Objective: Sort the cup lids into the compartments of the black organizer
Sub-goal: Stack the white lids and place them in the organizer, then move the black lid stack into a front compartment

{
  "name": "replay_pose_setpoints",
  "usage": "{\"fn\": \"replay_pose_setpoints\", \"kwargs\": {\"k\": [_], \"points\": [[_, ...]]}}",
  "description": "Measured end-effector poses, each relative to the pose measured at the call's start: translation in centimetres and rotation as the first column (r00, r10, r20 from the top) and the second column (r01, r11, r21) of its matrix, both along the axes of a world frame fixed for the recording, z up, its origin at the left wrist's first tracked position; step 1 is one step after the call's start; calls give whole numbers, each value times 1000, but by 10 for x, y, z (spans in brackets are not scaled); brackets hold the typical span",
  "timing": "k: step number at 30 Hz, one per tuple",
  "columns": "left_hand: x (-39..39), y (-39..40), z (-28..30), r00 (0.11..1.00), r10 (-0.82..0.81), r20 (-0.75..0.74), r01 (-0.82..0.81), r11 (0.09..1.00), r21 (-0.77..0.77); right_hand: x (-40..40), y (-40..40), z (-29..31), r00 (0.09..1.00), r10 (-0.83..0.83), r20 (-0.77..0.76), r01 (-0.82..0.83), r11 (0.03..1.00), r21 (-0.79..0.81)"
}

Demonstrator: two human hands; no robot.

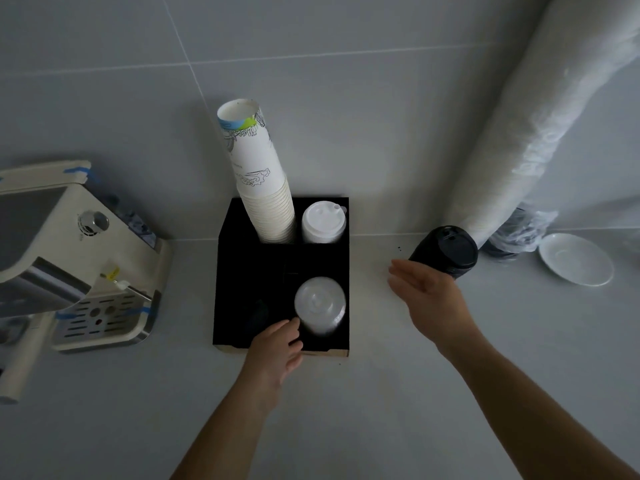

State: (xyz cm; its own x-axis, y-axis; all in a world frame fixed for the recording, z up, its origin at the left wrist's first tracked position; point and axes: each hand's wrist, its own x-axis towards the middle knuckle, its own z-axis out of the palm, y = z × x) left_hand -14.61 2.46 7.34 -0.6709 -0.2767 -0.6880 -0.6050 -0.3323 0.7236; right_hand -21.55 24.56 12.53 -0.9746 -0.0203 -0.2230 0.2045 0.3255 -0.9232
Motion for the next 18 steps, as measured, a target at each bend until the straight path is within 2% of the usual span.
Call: {"fn": "replay_pose_setpoints", "kwargs": {"k": [4, 9, 13, 18], "points": [[6, 2, 11, 997, 32, -66, -28, 998, 64, 4, 24, 11, 993, -110, 35, 115, 971, -211], [1, 19, 34, 987, 52, -149, -23, 982, 188, 1, 61, 21, 969, -200, 147, 247, 838, -486], [-12, 36, 42, 983, 27, -184, 16, 974, 228, -4, 89, 21, 940, -289, 181, 341, 766, -546], [-34, 60, 47, 978, -43, -203, 88, 972, 216, -19, 120, 9, 945, -300, 130, 326, 834, -446]]}}
